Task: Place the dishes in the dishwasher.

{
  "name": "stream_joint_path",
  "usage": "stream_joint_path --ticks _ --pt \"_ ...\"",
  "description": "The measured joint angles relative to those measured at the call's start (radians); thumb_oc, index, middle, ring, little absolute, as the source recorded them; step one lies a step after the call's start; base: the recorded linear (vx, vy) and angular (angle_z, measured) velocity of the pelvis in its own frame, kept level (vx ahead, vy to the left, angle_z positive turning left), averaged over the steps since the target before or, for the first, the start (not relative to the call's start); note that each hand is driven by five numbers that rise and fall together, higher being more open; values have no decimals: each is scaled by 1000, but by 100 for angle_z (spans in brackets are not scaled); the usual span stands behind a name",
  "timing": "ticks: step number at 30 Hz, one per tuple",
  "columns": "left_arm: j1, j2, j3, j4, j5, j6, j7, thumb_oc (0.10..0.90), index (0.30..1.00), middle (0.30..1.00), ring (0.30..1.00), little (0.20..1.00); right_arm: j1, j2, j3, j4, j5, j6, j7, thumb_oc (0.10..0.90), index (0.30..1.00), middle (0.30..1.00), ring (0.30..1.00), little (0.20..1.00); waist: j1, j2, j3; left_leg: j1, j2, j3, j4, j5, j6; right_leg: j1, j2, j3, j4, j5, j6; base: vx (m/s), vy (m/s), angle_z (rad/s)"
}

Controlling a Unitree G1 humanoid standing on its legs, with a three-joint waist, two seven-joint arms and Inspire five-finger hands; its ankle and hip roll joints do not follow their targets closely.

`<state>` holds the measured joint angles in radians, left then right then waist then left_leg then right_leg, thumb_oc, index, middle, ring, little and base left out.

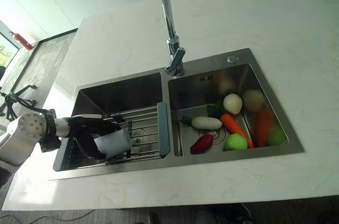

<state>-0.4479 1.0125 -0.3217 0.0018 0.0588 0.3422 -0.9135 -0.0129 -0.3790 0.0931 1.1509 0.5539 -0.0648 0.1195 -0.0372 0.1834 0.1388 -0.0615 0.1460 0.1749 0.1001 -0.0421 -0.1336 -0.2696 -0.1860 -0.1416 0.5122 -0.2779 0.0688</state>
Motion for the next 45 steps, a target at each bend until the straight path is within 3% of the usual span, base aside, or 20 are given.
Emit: stream_joint_path --ticks 6,20,24,32,45 --pt "-19 0 -29 22 68 10 -37 800 900 900 900 900 -14 -2 -11 0 0 0 -2 800 900 900 900 900 -14 7 0 6 -3 13 0 0 0 -3 -1 11 1 1 2 -6 4 -4" --pt "-50 0 -41 69 75 8 -34 800 900 900 900 900 -24 -13 -11 -5 0 5 -10 800 900 900 900 900 -16 4 4 -11 -6 19 -1 0 1 -36 -1 25 17 2 3 -6 -1 -1" --pt "-52 -8 -39 70 62 0 79 800 900 900 900 900 -29 -11 -11 -18 1 5 -11 800 900 900 900 900 -14 1 19 -43 -6 16 11 0 1 -64 -1 26 22 6 1 -57 -20 1" --pt "-49 -53 -33 127 70 1 249 800 900 900 900 900 -39 18 -9 -17 9 3 -20 800 900 900 900 900 -11 -33 40 -39 7 14 23 0 0 -51 12 25 14 18 -3 3 -24 0" --pt "-48 -59 -70 136 163 -18 268 800 900 900 900 900 -32 19 14 -45 19 6 -33 800 900 900 900 900 -12 -39 26 -41 8 13 33 0 1 -42 11 25 0 35 -3 0 0 0"
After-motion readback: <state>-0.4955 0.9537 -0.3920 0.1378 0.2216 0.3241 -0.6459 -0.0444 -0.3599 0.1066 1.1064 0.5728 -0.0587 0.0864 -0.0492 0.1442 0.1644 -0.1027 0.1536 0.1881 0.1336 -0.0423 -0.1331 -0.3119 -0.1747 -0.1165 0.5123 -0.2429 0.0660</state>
